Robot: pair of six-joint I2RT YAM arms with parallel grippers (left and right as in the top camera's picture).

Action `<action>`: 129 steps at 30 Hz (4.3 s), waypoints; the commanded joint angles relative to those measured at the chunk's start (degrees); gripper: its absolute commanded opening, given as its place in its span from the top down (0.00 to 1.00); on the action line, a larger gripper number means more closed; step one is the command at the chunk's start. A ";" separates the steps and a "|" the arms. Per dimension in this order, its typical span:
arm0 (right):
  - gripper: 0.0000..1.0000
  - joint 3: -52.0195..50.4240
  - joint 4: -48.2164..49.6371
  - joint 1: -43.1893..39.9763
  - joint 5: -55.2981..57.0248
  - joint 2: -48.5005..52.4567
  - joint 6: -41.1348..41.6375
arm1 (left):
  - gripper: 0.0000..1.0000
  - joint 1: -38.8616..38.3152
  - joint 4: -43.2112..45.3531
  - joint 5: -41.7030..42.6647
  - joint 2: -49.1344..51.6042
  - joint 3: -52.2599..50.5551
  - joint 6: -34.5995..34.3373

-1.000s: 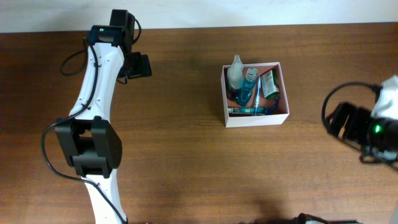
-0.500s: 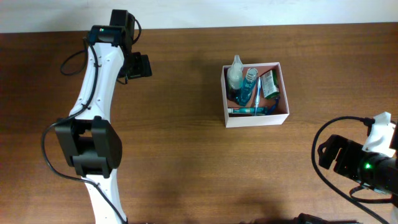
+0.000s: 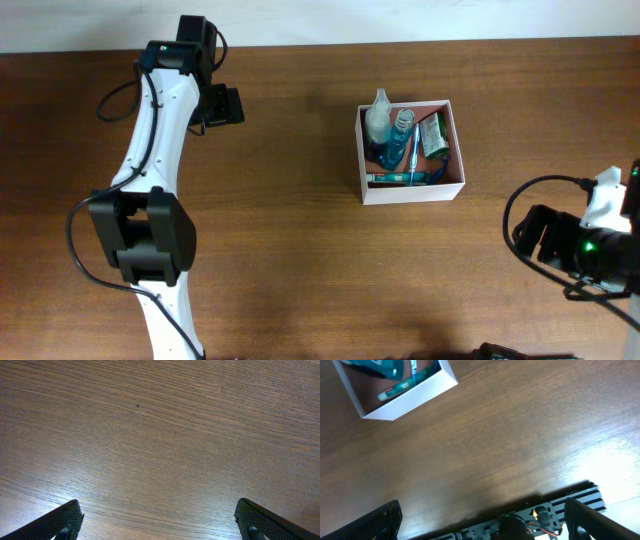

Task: Pack container

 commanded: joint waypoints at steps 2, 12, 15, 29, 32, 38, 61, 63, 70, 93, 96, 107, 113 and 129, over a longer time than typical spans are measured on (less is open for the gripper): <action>0.01 -0.35 -0.33 -0.28 2.54 0.66 -0.94 | 0.01 0.15 0.11 0.00 -0.59 -0.15 -0.55; 0.01 -0.35 2.34 -0.28 2.54 -11.96 -0.61 | 0.01 0.15 0.11 0.00 -0.59 -0.15 -0.55; 0.01 -0.35 4.04 -0.26 2.51 -17.81 -0.63 | 0.01 0.15 0.13 0.00 -0.59 -0.15 -0.55; 0.01 -2.99 14.03 0.15 1.81 -34.84 -0.50 | 0.01 0.15 0.11 0.00 -0.59 -0.15 -0.55; 0.02 -7.19 19.15 1.18 2.36 -37.77 -0.48 | 0.01 0.15 0.11 0.00 -0.59 -0.15 -0.55; 0.01 -19.47 32.13 4.28 1.60 -44.50 -0.44 | 0.01 0.15 0.11 0.00 -0.59 -0.15 -0.55; 0.01 -60.15 74.75 11.45 -8.37 -63.80 -0.44 | 0.00 0.15 0.13 0.00 -0.59 -0.15 -0.55; 0.01 -62.25 77.72 11.78 -8.28 -63.82 -0.46 | 0.00 0.15 0.11 0.00 -0.59 -0.15 -0.55; 0.01 -68.46 82.82 12.55 -8.04 -63.82 -0.46 | 0.01 0.15 0.13 0.00 -0.59 -0.15 -0.55; 0.01 -85.09 98.77 12.55 -7.85 -63.82 -0.48 | 0.01 0.15 0.11 0.00 -0.59 -0.15 -0.55; 0.01 -87.84 104.83 12.55 -7.87 -63.82 -0.46 | 0.01 0.15 0.11 0.00 -0.59 -0.15 -0.55; 0.01 -89.77 109.46 12.55 -7.85 -63.82 -0.48 | 0.01 0.15 0.11 0.00 -0.59 -0.15 -0.55; 0.01 -89.77 103.89 12.55 -7.85 -63.82 -0.48 | 0.01 0.15 0.13 0.00 -0.59 -0.15 -0.55; 0.01 -89.77 93.83 12.55 -7.85 -63.82 -0.46 | 0.01 0.15 0.13 0.00 -0.59 -0.15 -0.55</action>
